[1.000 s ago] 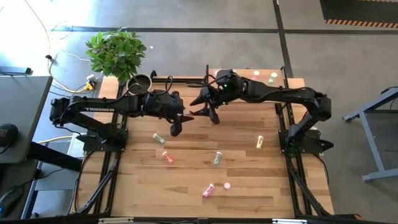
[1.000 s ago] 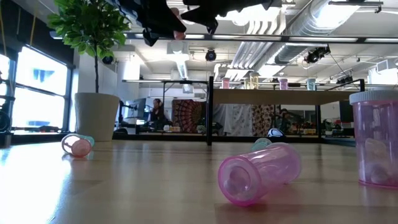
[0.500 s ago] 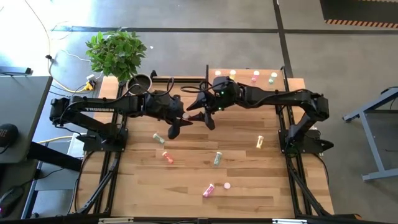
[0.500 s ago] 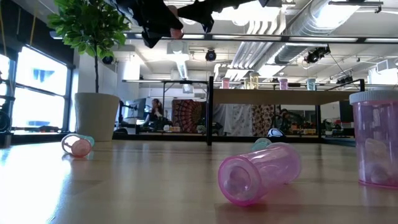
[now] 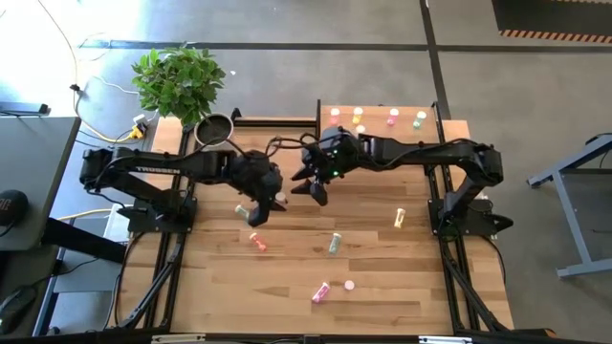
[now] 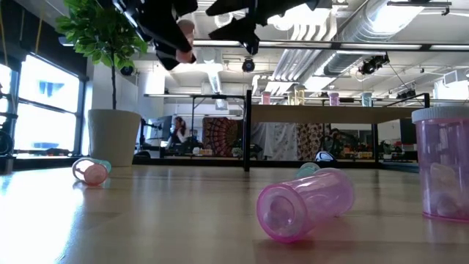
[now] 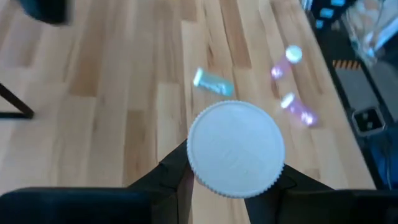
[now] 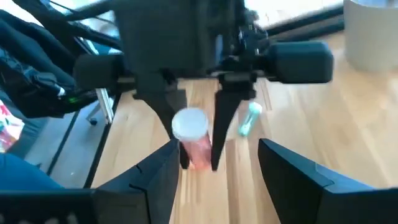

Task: Pick and place medicine bottles onto shelf by color
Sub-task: Put the bottom pink medicine bottle aligned with the other pink medicine bottle on the shelf

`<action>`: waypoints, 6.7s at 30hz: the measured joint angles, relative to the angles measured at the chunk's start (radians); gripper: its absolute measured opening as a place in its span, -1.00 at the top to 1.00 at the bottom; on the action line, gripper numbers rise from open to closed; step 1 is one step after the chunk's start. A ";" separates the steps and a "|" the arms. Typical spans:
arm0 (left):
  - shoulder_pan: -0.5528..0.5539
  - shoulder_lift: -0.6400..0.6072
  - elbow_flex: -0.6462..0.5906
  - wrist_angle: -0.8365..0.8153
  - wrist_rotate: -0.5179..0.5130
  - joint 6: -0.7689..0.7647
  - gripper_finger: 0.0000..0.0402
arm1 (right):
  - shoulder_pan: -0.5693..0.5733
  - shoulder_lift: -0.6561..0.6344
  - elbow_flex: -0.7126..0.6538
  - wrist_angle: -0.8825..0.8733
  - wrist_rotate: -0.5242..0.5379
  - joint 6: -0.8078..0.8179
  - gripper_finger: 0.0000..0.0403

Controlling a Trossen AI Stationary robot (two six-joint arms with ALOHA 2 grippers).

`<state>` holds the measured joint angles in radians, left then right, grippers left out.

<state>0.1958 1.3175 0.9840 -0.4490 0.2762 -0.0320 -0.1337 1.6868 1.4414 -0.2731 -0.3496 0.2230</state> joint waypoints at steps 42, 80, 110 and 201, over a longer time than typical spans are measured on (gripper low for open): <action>-0.055 0.114 -0.001 0.106 -0.021 -0.063 0.51 | 0.122 0.102 0.000 0.018 0.114 0.117 0.01; -0.054 0.113 -0.001 0.105 -0.017 -0.069 0.15 | 0.122 0.101 0.000 0.000 0.118 0.120 0.49; 0.067 0.093 0.120 0.052 -0.030 0.010 -0.09 | 0.013 -0.111 0.000 -0.218 0.183 0.003 0.49; 0.144 0.090 0.181 0.132 -0.258 0.018 -0.09 | -0.344 -0.232 -0.337 0.031 0.334 -0.276 0.49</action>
<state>0.3401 1.4078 1.1648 -0.3172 0.0184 -0.0143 -0.4778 1.4553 1.1042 -0.2416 -0.0157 -0.0528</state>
